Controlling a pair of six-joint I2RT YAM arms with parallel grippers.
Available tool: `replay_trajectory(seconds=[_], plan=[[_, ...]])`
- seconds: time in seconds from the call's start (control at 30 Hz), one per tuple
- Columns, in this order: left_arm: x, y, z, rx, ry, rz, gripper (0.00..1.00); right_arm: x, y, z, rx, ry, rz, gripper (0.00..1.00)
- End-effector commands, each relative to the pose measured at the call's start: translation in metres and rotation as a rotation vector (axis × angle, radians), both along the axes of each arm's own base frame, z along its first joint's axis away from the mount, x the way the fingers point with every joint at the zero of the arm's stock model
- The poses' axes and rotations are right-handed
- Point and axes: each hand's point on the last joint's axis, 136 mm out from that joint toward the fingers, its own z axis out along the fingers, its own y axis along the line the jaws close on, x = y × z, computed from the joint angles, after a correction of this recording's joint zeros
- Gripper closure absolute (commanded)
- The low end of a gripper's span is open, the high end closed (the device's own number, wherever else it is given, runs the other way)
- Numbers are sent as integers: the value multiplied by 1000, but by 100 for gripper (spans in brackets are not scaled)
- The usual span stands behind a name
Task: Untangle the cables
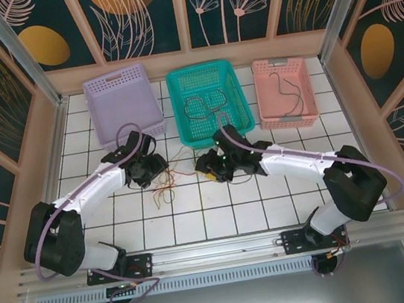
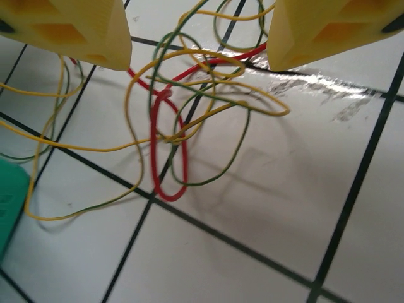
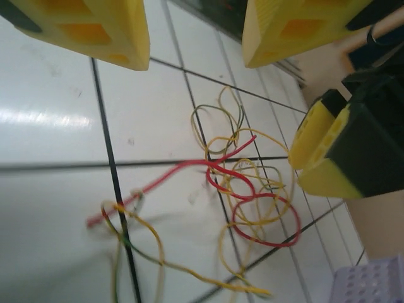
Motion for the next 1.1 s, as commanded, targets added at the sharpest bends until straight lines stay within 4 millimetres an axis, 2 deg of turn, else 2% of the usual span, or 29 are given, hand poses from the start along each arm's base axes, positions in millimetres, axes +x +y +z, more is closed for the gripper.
replay_trajectory(seconds=[0.0, 0.1, 0.27, 0.4, 0.5, 0.63, 0.73, 0.8, 0.87, 0.97, 1.07], plan=[[7, -5, 0, -8, -52, -64, 44, 3, 4, 5, 97, 133, -239, 45], [0, -3, -7, 0, -48, -92, 46, 10, 5, 4, 209, 191, -447, 40], [-6, -2, -8, -1, -64, -124, 51, 15, 50, -6, 374, 285, -589, 42], [-9, -1, -5, -6, -85, -142, 51, 25, 71, -11, 442, 298, -665, 43], [-14, -1, -5, -14, -89, -152, 51, 32, 71, -16, 435, 276, -721, 45], [-17, -1, 0, -24, -103, -159, 51, 42, 60, -21, 433, 226, -807, 44], [-22, 0, -1, -28, -98, -168, 51, 45, 64, -28, 437, 245, -824, 45], [-25, -1, -3, -37, -92, -175, 50, 44, 70, -37, 448, 274, -824, 49], [-26, -2, -4, -41, -86, -180, 49, 44, 75, -43, 461, 296, -825, 57], [-27, -3, -6, -40, -78, -188, 45, 44, 77, -46, 466, 292, -831, 80], [-27, -2, -14, -23, -55, -194, 40, 43, 69, -44, 446, 276, -837, 96]])
